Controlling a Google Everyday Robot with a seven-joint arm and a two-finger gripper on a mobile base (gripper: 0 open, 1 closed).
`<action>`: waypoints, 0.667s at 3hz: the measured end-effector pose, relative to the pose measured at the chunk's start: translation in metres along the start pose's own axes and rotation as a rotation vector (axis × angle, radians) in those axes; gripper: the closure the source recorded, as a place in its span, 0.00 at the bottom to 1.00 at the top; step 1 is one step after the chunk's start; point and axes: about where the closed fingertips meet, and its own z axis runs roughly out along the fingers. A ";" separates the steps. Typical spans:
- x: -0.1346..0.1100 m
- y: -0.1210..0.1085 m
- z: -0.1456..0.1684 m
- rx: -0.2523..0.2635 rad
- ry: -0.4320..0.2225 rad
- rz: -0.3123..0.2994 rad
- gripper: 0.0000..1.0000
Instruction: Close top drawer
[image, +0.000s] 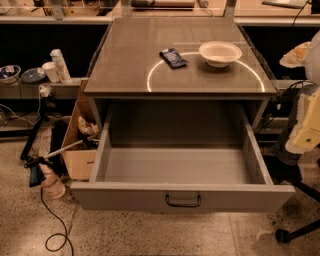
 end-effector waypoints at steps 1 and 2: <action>0.012 0.014 -0.005 -0.014 -0.003 0.013 0.00; 0.024 0.039 -0.015 -0.043 0.004 0.017 0.00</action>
Offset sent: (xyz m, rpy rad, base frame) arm -0.0563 -0.0237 -0.0044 0.0175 0.0599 -0.0145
